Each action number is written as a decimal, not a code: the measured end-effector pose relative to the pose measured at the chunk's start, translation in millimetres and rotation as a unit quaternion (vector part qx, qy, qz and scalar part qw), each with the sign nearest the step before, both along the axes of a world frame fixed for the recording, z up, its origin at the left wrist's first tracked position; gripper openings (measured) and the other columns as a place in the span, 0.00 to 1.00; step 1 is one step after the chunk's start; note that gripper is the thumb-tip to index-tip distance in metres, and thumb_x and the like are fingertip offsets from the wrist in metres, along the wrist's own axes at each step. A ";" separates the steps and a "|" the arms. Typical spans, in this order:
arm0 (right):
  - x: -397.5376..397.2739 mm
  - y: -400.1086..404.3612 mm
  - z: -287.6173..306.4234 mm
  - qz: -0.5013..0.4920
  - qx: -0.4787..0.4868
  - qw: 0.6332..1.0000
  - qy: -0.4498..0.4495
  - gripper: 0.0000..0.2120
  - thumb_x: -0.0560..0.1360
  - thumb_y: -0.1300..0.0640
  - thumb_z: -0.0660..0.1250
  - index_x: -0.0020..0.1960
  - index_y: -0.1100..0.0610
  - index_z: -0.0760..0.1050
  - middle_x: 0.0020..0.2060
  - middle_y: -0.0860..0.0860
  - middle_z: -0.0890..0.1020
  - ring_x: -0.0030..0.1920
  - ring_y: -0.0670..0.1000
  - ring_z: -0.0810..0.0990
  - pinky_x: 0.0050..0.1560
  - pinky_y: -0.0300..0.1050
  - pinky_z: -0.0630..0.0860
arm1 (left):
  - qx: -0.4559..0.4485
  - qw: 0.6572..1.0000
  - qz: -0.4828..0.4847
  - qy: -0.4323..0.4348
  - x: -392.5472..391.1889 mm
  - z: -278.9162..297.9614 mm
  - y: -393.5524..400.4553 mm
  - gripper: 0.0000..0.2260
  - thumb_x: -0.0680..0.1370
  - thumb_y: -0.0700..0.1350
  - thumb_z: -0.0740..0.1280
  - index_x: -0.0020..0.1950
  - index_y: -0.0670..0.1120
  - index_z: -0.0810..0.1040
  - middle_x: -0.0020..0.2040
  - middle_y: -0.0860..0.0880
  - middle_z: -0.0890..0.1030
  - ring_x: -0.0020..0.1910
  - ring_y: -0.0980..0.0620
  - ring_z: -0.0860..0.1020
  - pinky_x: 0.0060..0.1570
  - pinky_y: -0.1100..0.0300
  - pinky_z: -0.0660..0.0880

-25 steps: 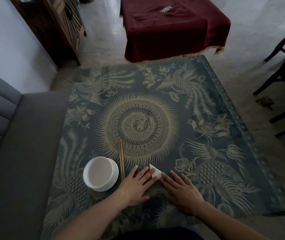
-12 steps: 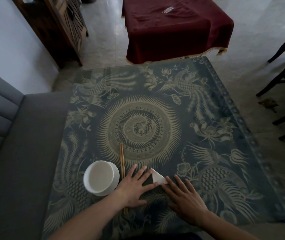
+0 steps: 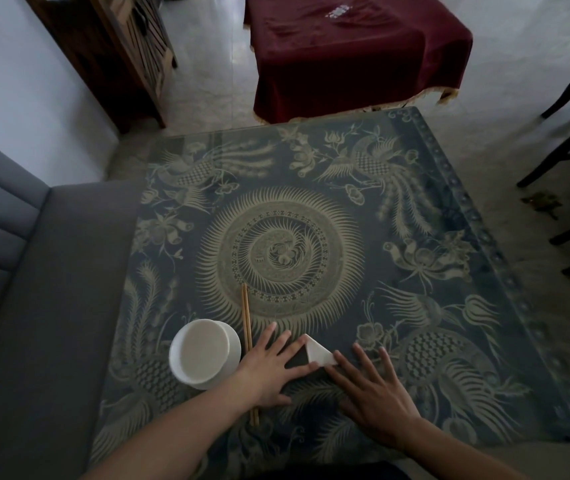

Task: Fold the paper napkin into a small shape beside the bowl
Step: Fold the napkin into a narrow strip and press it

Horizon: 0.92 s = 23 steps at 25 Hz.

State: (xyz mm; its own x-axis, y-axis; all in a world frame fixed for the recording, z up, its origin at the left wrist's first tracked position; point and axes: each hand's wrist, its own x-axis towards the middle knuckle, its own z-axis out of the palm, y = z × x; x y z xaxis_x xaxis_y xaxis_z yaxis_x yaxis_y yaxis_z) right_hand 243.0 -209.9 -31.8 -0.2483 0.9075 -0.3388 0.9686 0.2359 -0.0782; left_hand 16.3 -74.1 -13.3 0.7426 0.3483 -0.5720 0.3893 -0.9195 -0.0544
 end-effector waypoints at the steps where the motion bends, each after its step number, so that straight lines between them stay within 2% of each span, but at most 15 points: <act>1: -0.1 -0.2 0.4 0.001 -0.006 1.000 0.000 0.31 0.76 0.37 0.57 0.76 0.46 0.59 0.75 0.49 0.62 0.76 0.60 0.52 0.68 0.70 0.50 | 0.002 1.000 -0.001 0.003 1.1 -0.2 -0.8 0.37 0.78 0.64 0.60 0.78 0.63 0.37 0.79 0.44 0.34 0.77 0.36 0.39 0.69 0.32 0.32; 3: -0.6 0.2 1.5 0.001 -0.016 1.000 0.000 0.32 0.75 0.36 0.58 0.76 0.46 0.60 0.75 0.49 0.62 0.76 0.60 0.52 0.68 0.68 0.47 | 0.003 1.000 0.005 0.005 1.6 -0.3 -2.6 0.38 0.78 0.64 0.60 0.77 0.63 0.37 0.79 0.44 0.33 0.77 0.36 0.38 0.69 0.32 0.31; 6: 2.3 1.2 4.4 0.032 -0.014 0.999 0.000 0.33 0.72 0.35 0.60 0.74 0.46 0.64 0.74 0.50 0.65 0.73 0.60 0.61 0.68 0.66 0.45 | -0.017 0.999 0.024 -0.027 -0.5 1.2 -3.4 0.40 0.77 0.62 0.63 0.78 0.63 0.38 0.80 0.44 0.36 0.78 0.37 0.40 0.70 0.33 0.34; 9: 2.9 7.6 10.3 0.020 -0.016 1.000 0.008 0.32 0.70 0.38 0.68 0.70 0.48 0.70 0.72 0.50 0.70 0.70 0.60 0.69 0.68 0.66 0.59 | -0.036 0.993 0.069 -0.092 -5.4 0.2 -5.8 0.40 0.76 0.60 0.66 0.78 0.61 0.42 0.81 0.44 0.44 0.78 0.41 0.47 0.73 0.36 0.42; 11: -2.3 12.1 11.7 -0.008 -0.023 1.000 0.020 0.31 0.72 0.42 0.68 0.72 0.50 0.68 0.72 0.50 0.71 0.70 0.61 0.69 0.66 0.65 0.67 | -0.035 0.983 0.109 -0.141 -1.4 0.6 -5.6 0.36 0.76 0.57 0.66 0.78 0.56 0.51 0.79 0.45 0.54 0.76 0.43 0.55 0.75 0.43 0.47; 14: -9.9 15.2 7.9 -0.029 -0.012 0.999 0.035 0.30 0.76 0.49 0.63 0.75 0.53 0.60 0.75 0.53 0.65 0.74 0.62 0.61 0.71 0.64 0.60 | -0.015 0.976 0.107 -0.188 17.4 0.8 -0.5 0.25 0.78 0.53 0.66 0.73 0.51 0.65 0.74 0.48 0.66 0.72 0.46 0.64 0.72 0.49 0.56; 16: -12.4 16.3 8.0 -0.029 0.011 0.999 0.040 0.28 0.75 0.51 0.64 0.73 0.54 0.63 0.72 0.53 0.68 0.72 0.60 0.64 0.70 0.61 0.62 | -0.010 0.977 0.092 -0.192 26.7 -1.7 2.7 0.20 0.78 0.51 0.65 0.69 0.50 0.70 0.70 0.49 0.70 0.68 0.47 0.68 0.69 0.51 0.61; 20: -14.2 24.3 10.8 -0.067 0.058 0.993 0.084 0.18 0.73 0.51 0.66 0.62 0.52 0.74 0.57 0.51 0.78 0.59 0.56 0.76 0.58 0.53 0.73 | -0.016 0.976 0.095 -0.197 31.9 -7.9 9.0 0.18 0.77 0.53 0.67 0.65 0.51 0.71 0.62 0.49 0.73 0.61 0.47 0.72 0.61 0.51 0.66; 23: -18.6 35.3 10.6 -0.107 0.050 0.989 0.088 0.19 0.72 0.49 0.69 0.61 0.51 0.74 0.53 0.49 0.78 0.53 0.55 0.76 0.51 0.51 0.74 | -0.028 0.976 0.093 -0.194 33.3 -6.6 13.1 0.20 0.75 0.54 0.69 0.65 0.51 0.71 0.60 0.48 0.72 0.59 0.46 0.73 0.58 0.50 0.68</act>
